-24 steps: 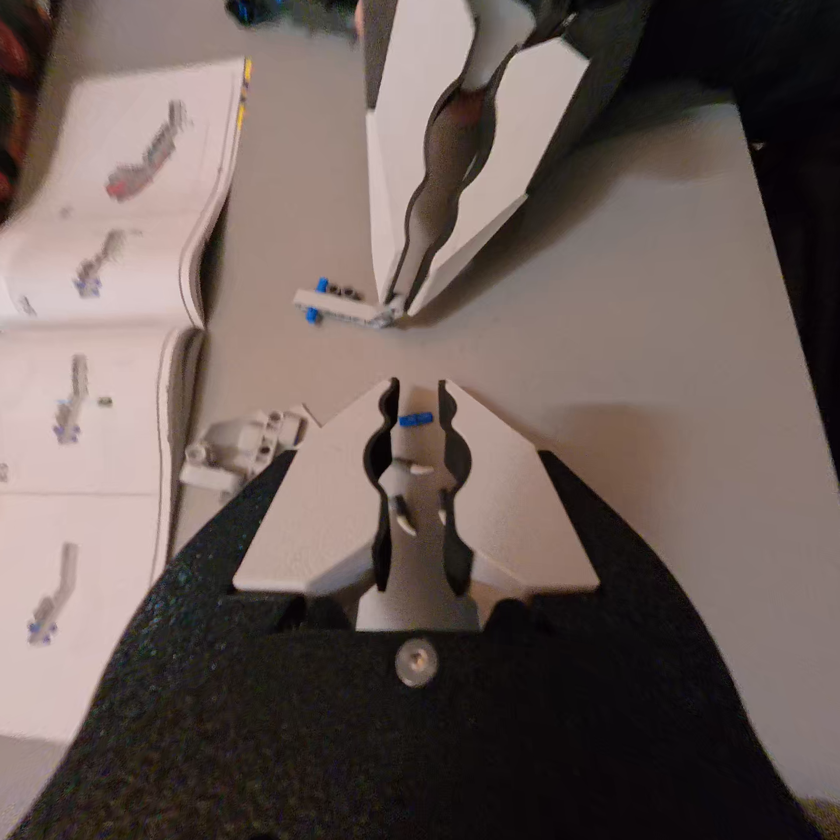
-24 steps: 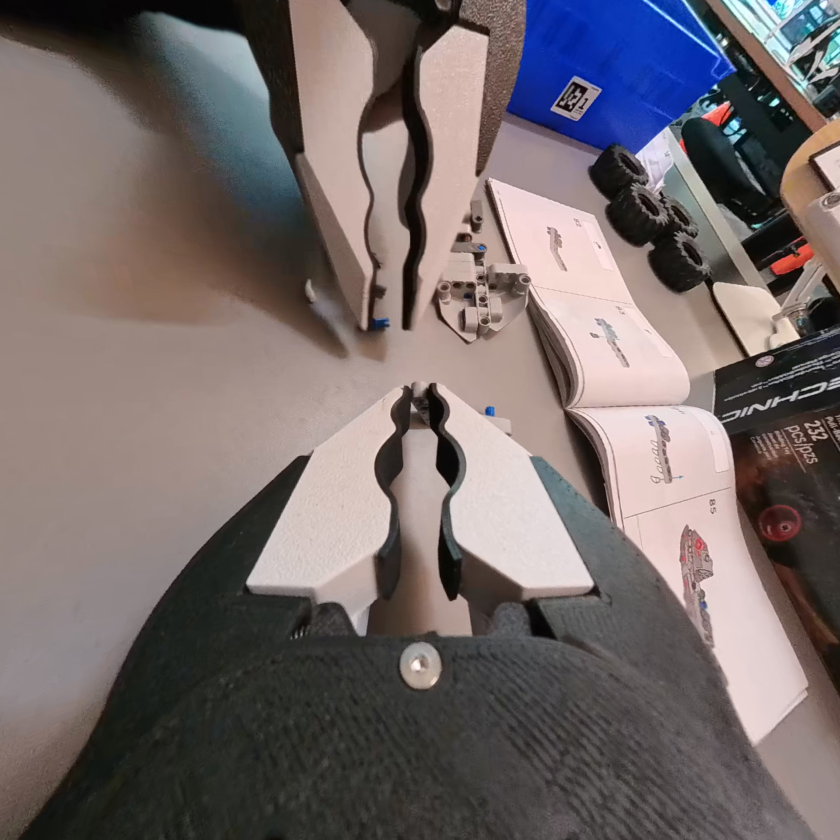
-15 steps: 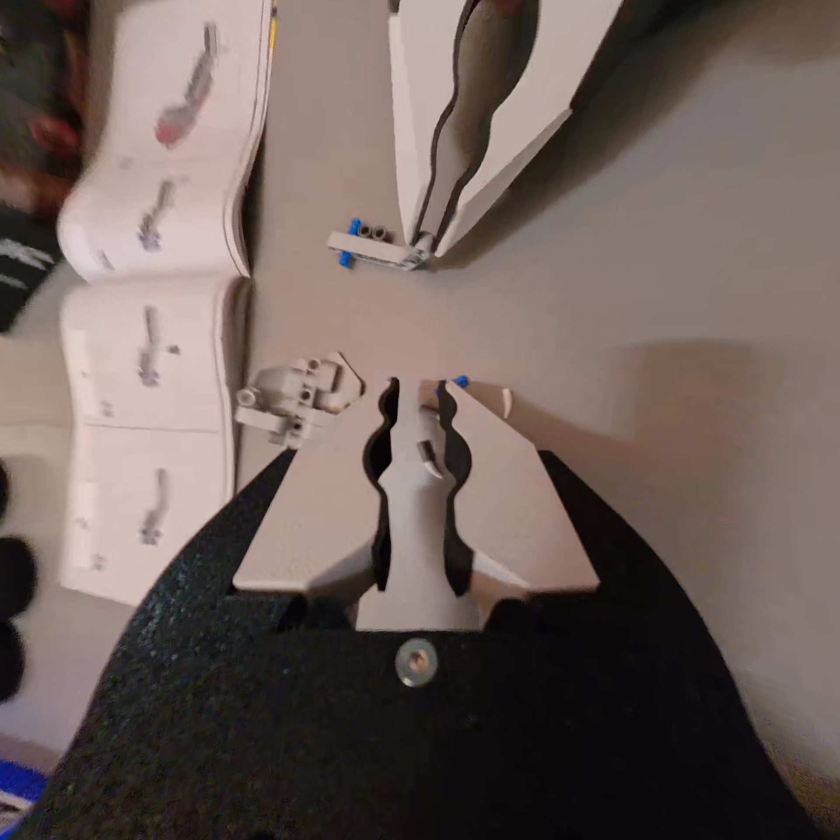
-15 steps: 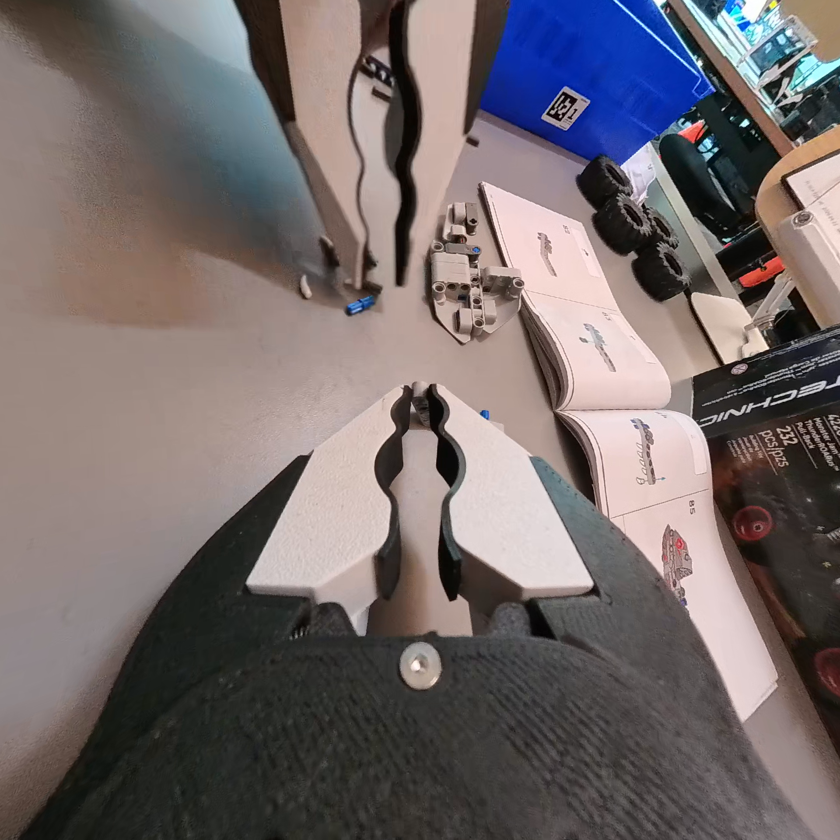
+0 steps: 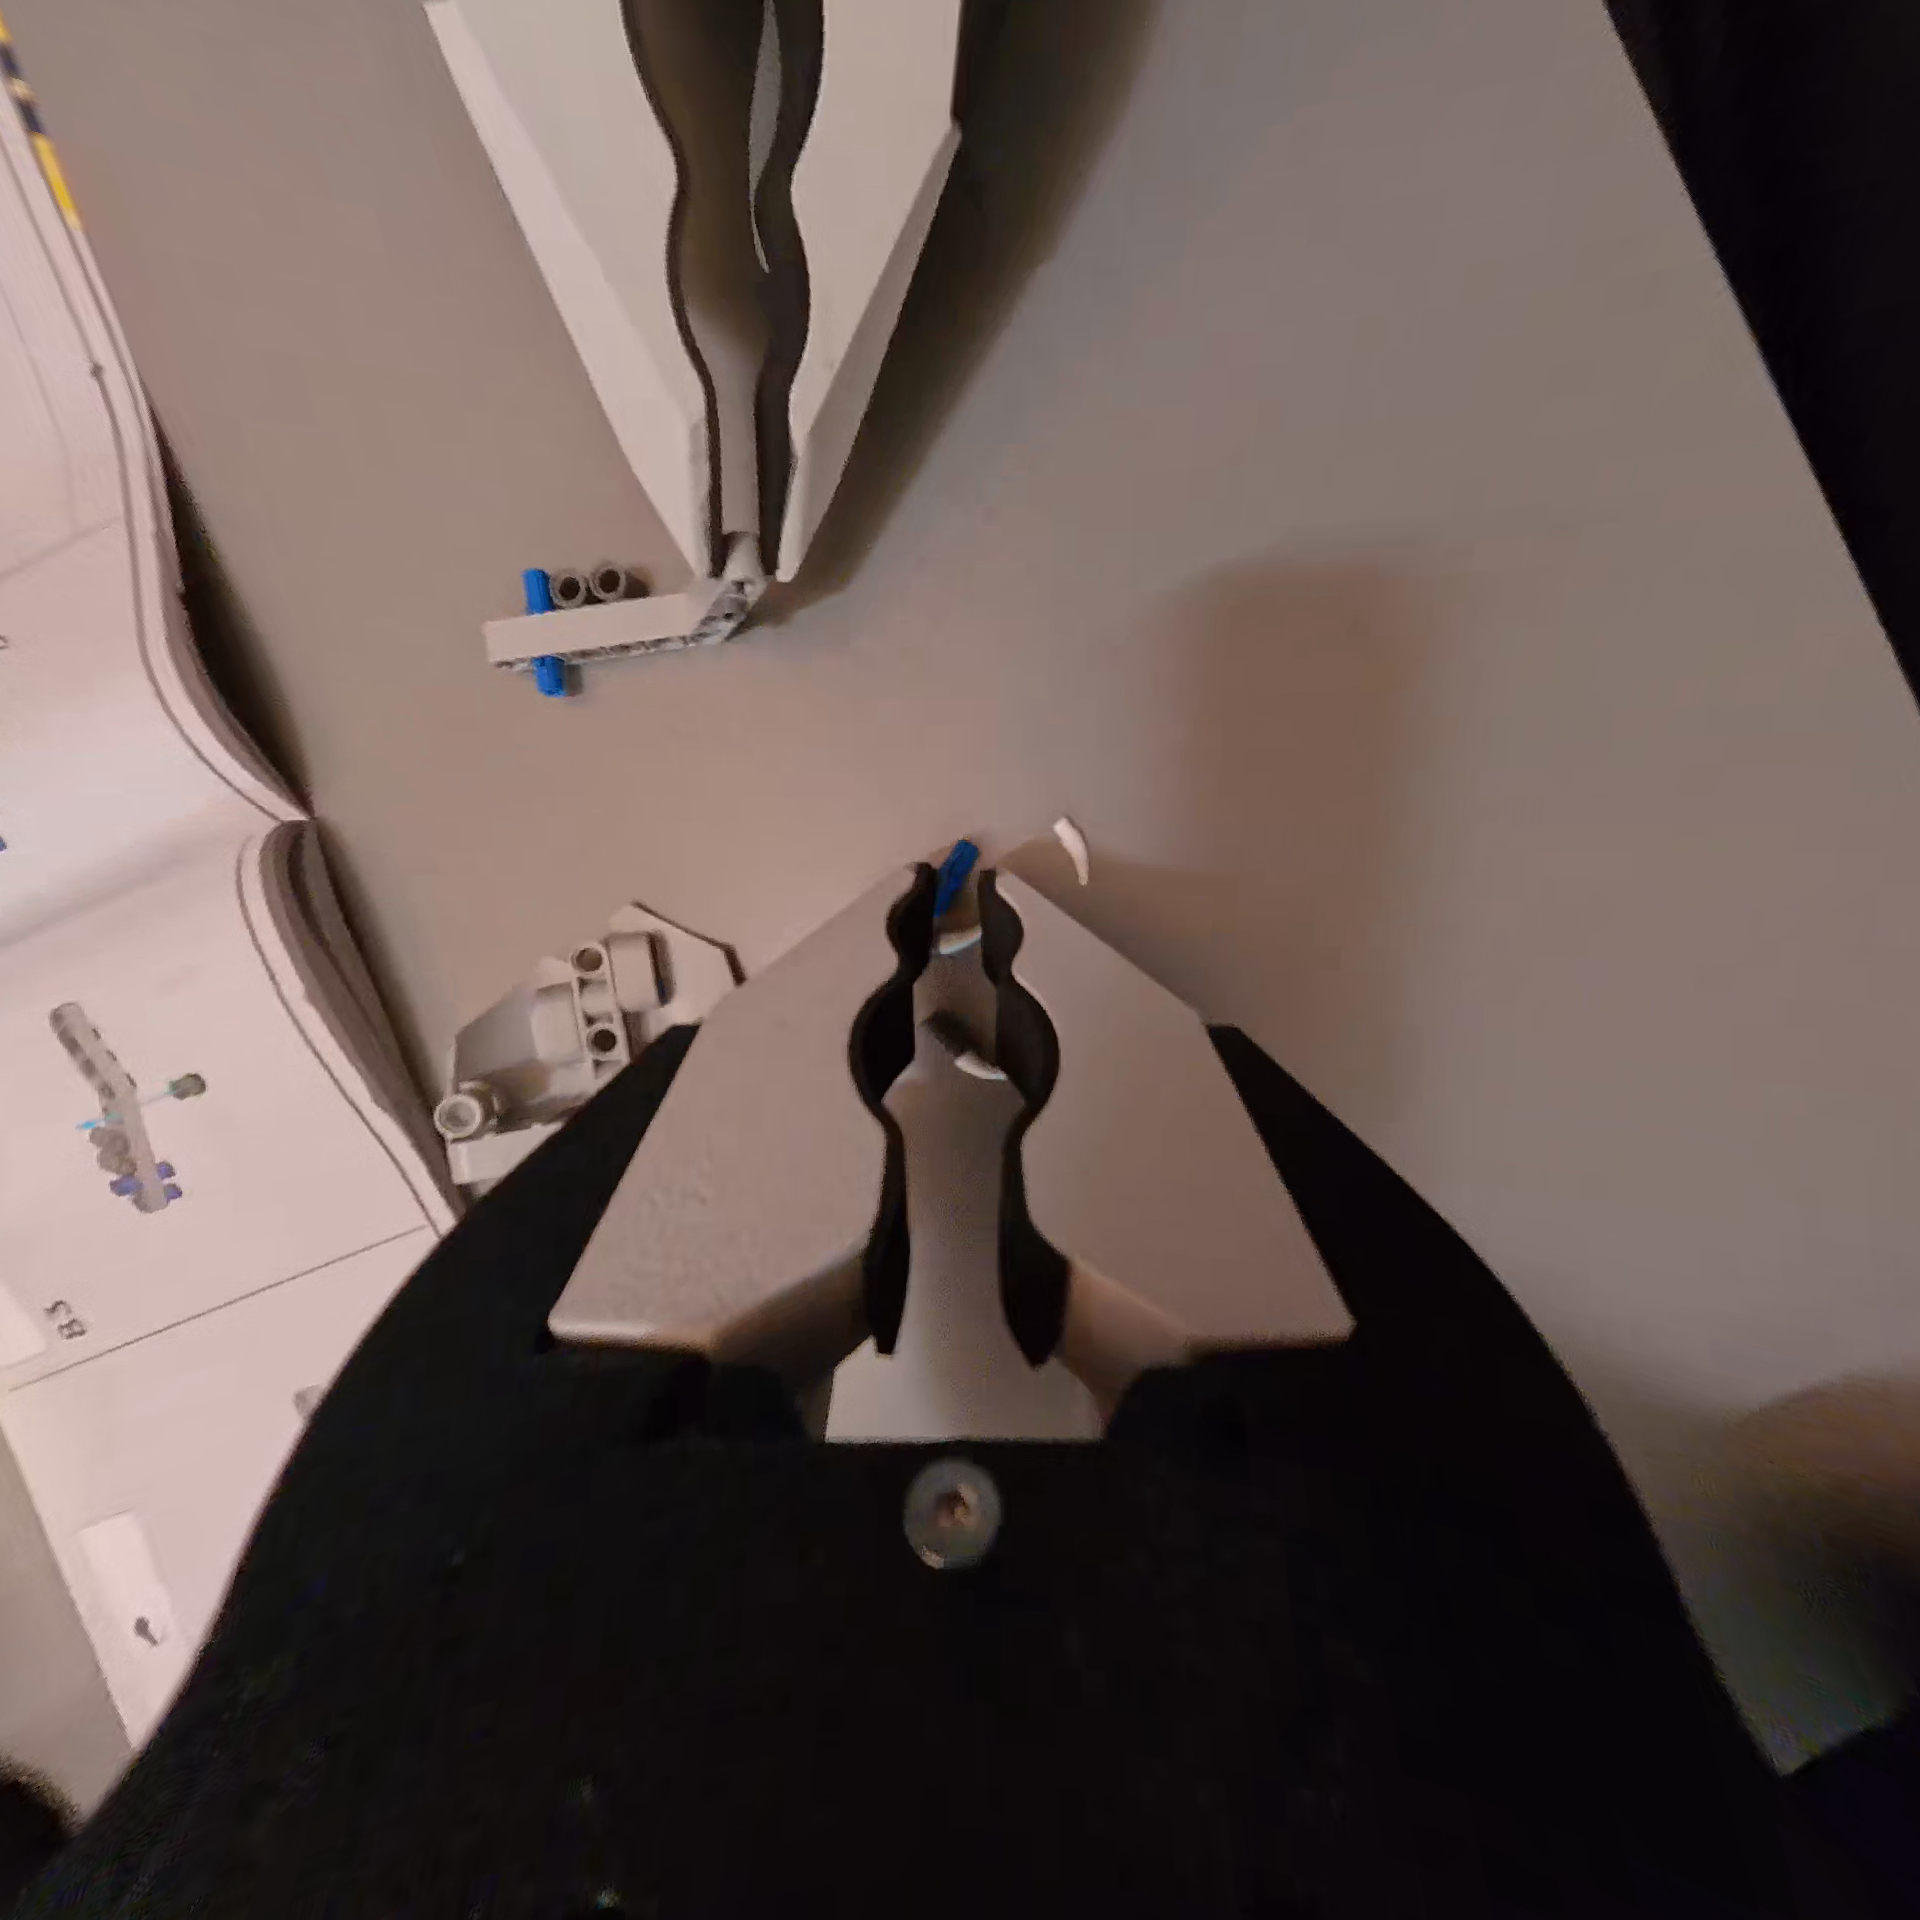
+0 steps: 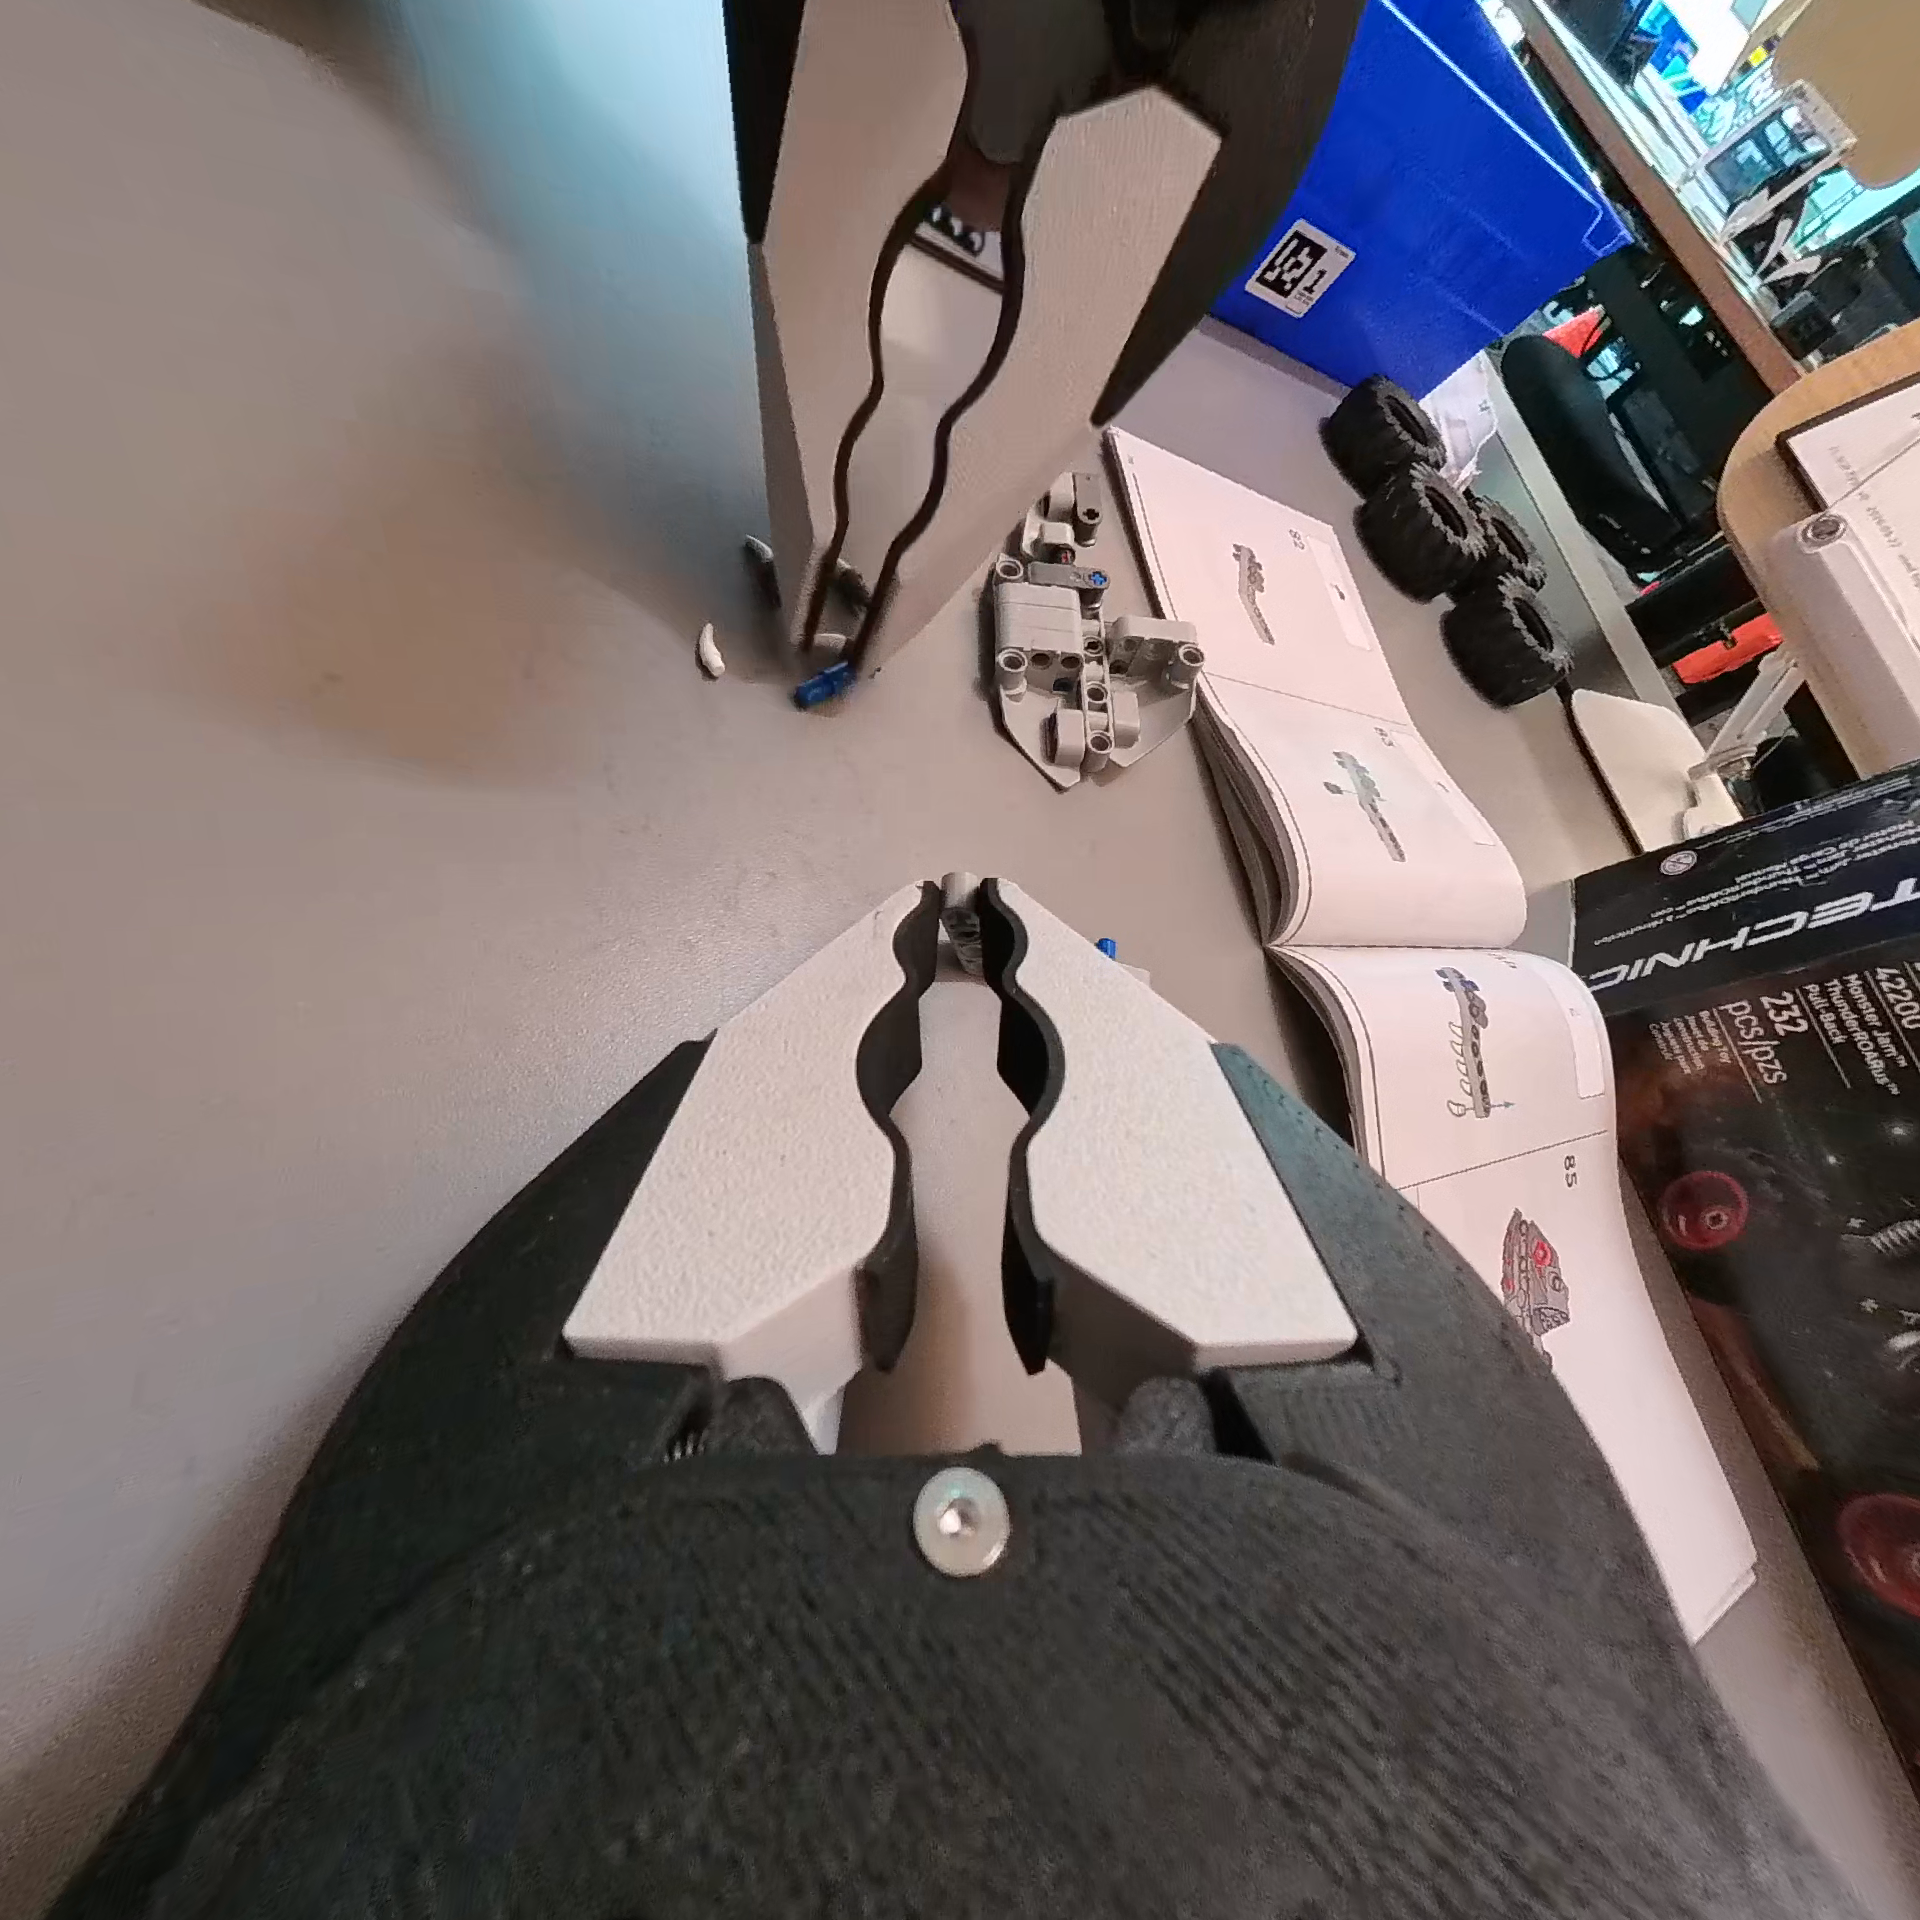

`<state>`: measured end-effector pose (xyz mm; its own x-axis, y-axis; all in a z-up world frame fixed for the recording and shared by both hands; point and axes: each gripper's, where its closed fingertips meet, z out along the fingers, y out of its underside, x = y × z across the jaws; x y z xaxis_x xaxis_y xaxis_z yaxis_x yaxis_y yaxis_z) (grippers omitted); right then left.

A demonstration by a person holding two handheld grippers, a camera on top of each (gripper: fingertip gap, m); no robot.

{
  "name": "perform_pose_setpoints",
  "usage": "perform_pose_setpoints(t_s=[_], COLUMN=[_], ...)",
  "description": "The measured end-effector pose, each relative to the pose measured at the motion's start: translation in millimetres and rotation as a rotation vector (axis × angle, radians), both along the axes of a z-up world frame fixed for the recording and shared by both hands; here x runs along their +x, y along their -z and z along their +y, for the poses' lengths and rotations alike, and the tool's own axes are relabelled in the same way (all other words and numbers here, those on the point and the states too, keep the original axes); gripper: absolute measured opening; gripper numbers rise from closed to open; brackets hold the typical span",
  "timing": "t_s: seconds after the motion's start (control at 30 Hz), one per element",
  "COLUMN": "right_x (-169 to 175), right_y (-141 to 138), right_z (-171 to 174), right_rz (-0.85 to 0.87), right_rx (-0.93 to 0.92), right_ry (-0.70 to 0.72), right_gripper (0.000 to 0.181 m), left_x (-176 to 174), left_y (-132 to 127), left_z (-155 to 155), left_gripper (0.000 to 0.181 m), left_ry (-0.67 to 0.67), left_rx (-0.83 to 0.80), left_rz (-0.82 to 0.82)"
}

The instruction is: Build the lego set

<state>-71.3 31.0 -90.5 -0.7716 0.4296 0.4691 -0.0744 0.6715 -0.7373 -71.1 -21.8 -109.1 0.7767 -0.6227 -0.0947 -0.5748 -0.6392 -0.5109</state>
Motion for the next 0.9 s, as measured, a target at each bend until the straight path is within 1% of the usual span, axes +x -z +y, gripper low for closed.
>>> perform_pose_setpoints(t_s=[0.1,0.27,0.53,0.7,0.8,0.9], right_x=[0.4,0.6,0.5,0.3,-0.2,-2.1], right_y=[-0.5,-1.0,-1.6,-1.4,-2.8,-3.1], right_z=[-0.1,0.3,0.6,0.8,1.3,3.0], right_rz=[-0.001,0.008,0.013,0.014,0.021,0.019], right_rx=[-0.004,-0.002,-0.003,-0.001,-0.007,-0.009], right_ry=[-0.002,-0.002,0.0,0.002,0.007,0.026], right_gripper=[0.006,0.005,0.006,0.005,0.005,0.005], left_x=[-2.8,-3.6,-4.0,-6.3,-12.2,-13.4], left_y=[4.6,5.4,4.1,5.2,3.3,-16.5], left_z=[0.7,0.7,-0.8,0.7,9.0,28.5], left_gripper=[0.004,0.002,0.006,0.002,0.001,0.001], left_ry=[-0.003,-0.078,-0.127,-0.147,-0.164,-0.199], left_rx=[-0.013,-0.04,0.02,0.025,0.083,0.252], left_rz=[0.006,-0.094,-0.156,-0.163,-0.091,-0.056])
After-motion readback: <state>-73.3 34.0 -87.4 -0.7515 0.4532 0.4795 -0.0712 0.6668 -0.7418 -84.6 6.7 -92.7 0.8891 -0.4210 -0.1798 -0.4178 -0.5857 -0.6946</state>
